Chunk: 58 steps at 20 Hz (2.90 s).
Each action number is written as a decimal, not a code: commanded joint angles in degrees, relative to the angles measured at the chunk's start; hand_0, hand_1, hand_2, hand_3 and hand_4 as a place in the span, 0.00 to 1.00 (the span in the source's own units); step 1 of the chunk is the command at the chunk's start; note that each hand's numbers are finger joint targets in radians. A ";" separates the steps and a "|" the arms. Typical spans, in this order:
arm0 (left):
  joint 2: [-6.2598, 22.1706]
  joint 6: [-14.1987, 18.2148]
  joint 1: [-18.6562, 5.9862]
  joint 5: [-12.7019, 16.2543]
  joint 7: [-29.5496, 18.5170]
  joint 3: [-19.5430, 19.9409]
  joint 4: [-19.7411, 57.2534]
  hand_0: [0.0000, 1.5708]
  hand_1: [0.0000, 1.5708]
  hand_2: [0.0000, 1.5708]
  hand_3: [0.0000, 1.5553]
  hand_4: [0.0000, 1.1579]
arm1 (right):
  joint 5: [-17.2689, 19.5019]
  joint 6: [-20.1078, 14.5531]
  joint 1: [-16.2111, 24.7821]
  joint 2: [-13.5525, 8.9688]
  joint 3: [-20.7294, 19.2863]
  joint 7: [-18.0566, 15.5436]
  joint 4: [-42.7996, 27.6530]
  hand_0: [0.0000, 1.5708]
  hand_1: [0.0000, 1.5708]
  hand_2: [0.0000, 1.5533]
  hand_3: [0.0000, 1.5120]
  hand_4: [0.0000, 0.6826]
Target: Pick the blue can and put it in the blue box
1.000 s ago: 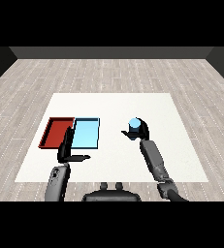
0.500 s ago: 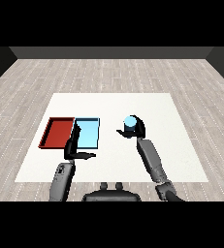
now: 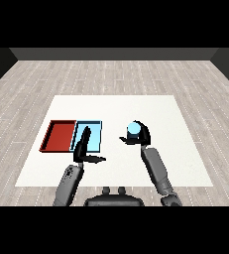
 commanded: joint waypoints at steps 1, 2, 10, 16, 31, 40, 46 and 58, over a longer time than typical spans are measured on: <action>-0.07 1.94 -1.19 2.84 1.05 -3.79 0.70 0.00 0.00 0.00 0.00 0.00 | 0.63 0.83 -0.69 0.33 -0.67 -2.98 2.24 0.94 0.94 0.94 0.91 0.83; -0.07 2.17 -2.79 1.62 4.11 -3.12 -0.68 0.00 0.00 0.00 0.00 0.00 | 0.28 1.95 -0.47 -0.51 -1.06 1.35 -0.78 0.94 0.94 0.95 0.91 0.82; -0.08 4.65 -6.87 3.23 -1.72 -8.06 6.52 0.00 0.00 0.00 0.00 0.00 | 1.00 -1.11 -1.54 0.34 3.20 2.25 -2.94 0.92 0.92 0.95 0.92 0.84; -0.07 3.72 -9.67 4.26 1.62 -6.34 9.50 0.00 0.00 0.00 0.00 0.00 | -2.74 -0.17 -4.24 0.25 2.61 1.16 -0.15 0.92 0.92 0.94 0.91 0.81; -0.08 15.11 -19.92 17.49 -3.01 -18.83 22.07 0.00 0.00 0.00 0.00 0.00 | -6.65 -1.56 -6.79 -0.40 6.95 1.01 0.59 0.91 0.91 0.94 0.90 0.81; -0.08 15.67 -19.40 17.94 -3.15 -19.42 22.96 0.00 0.00 0.00 0.00 0.00 | -9.77 -9.73 -6.81 0.35 17.32 0.56 -1.16 0.91 0.91 0.94 0.91 0.82; -0.08 21.38 -27.23 25.19 -5.33 -25.47 29.76 0.00 0.00 0.00 0.00 0.00 | -9.71 -8.59 -7.05 0.35 17.97 -1.64 1.70 0.91 0.91 0.94 0.91 0.81; -0.06 18.51 -24.15 19.54 -2.79 -20.89 25.46 0.00 0.00 0.00 0.00 0.00 | -11.87 -7.51 -9.28 0.34 17.04 -3.70 4.65 0.92 0.92 0.94 0.91 0.76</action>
